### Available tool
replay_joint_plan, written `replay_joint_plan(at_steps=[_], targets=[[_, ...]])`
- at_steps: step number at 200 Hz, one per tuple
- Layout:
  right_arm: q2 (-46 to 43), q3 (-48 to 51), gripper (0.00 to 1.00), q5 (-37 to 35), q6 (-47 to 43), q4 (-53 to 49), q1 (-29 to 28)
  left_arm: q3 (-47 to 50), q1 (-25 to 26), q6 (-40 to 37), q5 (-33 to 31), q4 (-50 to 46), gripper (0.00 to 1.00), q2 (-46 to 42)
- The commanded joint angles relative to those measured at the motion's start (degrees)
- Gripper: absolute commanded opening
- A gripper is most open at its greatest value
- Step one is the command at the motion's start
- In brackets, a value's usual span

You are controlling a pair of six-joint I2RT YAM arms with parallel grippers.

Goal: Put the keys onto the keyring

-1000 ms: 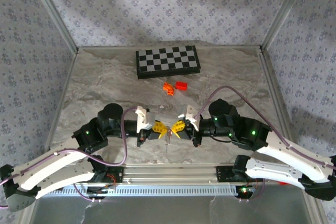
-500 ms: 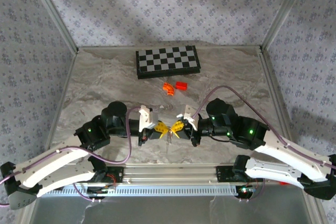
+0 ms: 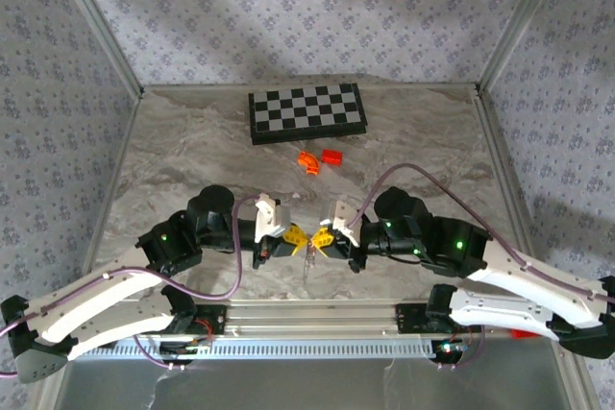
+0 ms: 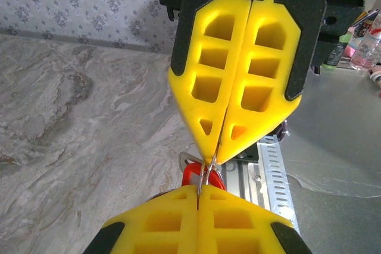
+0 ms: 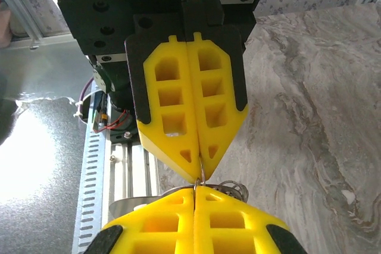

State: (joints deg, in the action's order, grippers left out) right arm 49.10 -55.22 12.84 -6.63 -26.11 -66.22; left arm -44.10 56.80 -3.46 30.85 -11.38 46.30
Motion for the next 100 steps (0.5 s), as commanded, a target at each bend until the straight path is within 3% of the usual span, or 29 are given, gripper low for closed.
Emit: replay_joint_plan(at_steps=[1, 100], targets=[[-1.0, 0.4, 0.0, -2.8, -3.1, 0.7, -2.7, -2.2, 0.4, -0.6, 0.4, 2.6, 0.0, 0.0], [-2.6, 5.2, 0.0, -11.6, -8.0, 1.8, -8.1, -0.5, 0.4, 0.1, -0.5, 4.2, 0.0, -1.5]])
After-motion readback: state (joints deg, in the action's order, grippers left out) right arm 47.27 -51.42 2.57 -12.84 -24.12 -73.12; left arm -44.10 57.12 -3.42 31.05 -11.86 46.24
